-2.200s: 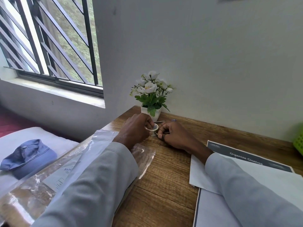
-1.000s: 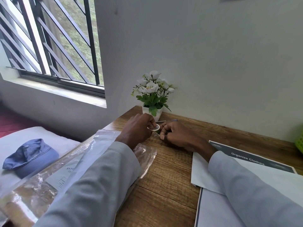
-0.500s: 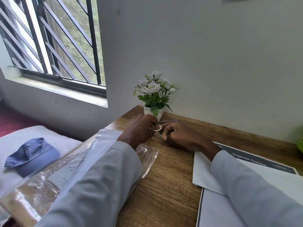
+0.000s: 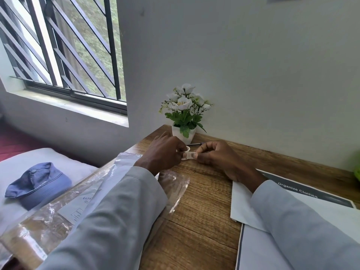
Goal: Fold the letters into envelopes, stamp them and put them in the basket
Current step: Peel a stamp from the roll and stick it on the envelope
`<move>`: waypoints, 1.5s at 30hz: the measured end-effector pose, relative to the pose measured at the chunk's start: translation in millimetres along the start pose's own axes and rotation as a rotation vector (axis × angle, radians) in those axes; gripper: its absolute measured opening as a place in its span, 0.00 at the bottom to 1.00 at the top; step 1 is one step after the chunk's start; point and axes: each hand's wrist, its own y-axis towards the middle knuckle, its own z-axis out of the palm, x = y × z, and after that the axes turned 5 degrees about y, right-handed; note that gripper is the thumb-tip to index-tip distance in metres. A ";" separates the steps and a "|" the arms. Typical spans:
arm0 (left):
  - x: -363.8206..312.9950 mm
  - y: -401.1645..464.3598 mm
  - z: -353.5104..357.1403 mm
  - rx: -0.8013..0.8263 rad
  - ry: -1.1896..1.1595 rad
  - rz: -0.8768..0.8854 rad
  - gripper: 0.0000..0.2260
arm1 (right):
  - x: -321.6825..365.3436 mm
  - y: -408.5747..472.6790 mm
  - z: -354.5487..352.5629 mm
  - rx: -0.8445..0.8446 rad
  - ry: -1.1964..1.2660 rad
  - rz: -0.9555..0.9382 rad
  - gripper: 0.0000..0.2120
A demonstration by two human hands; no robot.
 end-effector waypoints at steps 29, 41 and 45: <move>2.6 0.5 0.6 -0.017 -0.022 -0.051 0.14 | -12.4 2.6 8.5 -0.063 0.125 -0.148 0.08; 3.4 -2.4 1.0 -0.038 -0.009 -0.039 0.12 | -12.4 -1.5 9.8 0.096 0.056 -0.231 0.14; 2.9 -1.7 0.8 -0.034 -0.029 -0.040 0.11 | -12.9 0.1 10.3 0.073 0.009 -0.242 0.16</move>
